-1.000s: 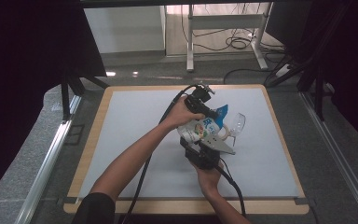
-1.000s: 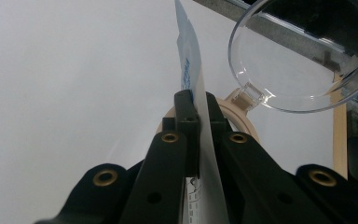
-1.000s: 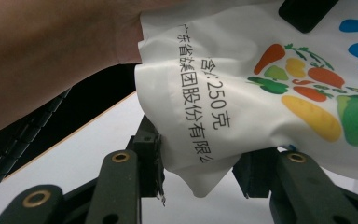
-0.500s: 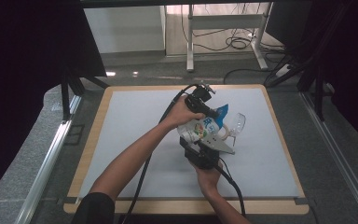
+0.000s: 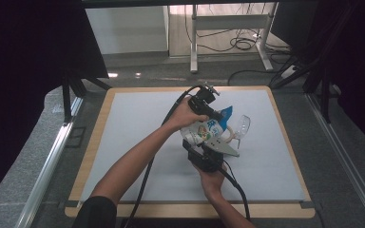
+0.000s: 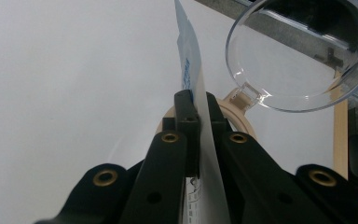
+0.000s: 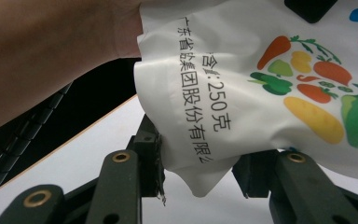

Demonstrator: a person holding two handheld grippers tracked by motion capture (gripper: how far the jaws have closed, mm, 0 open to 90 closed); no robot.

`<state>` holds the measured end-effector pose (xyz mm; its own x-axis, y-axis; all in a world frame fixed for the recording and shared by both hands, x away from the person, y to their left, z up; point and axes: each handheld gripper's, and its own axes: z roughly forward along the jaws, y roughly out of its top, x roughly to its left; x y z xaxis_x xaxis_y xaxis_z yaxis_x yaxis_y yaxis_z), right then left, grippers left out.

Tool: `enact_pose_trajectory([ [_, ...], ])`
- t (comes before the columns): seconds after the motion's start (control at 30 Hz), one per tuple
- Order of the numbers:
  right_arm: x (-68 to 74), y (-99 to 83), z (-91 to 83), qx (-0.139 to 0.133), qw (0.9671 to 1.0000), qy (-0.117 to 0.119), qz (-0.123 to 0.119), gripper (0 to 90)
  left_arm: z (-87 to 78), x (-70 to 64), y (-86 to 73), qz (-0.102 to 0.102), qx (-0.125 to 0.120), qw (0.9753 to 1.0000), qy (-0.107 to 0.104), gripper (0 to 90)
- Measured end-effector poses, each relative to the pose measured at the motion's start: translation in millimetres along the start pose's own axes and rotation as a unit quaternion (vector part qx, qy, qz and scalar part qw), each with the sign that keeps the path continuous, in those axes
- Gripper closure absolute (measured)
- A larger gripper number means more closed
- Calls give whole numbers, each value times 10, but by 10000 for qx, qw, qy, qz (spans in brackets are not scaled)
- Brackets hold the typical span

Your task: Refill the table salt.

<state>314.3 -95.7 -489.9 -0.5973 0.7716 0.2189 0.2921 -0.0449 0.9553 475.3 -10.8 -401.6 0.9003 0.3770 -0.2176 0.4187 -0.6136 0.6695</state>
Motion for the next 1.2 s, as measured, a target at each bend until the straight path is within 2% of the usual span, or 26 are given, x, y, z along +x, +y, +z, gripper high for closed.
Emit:
enact_pose_trajectory([
  [1.2, 15, 12, 7, -9, 10000, -31, 26, 590, -1, 21, -17, -27, 13, 10000, -6, 898],
])
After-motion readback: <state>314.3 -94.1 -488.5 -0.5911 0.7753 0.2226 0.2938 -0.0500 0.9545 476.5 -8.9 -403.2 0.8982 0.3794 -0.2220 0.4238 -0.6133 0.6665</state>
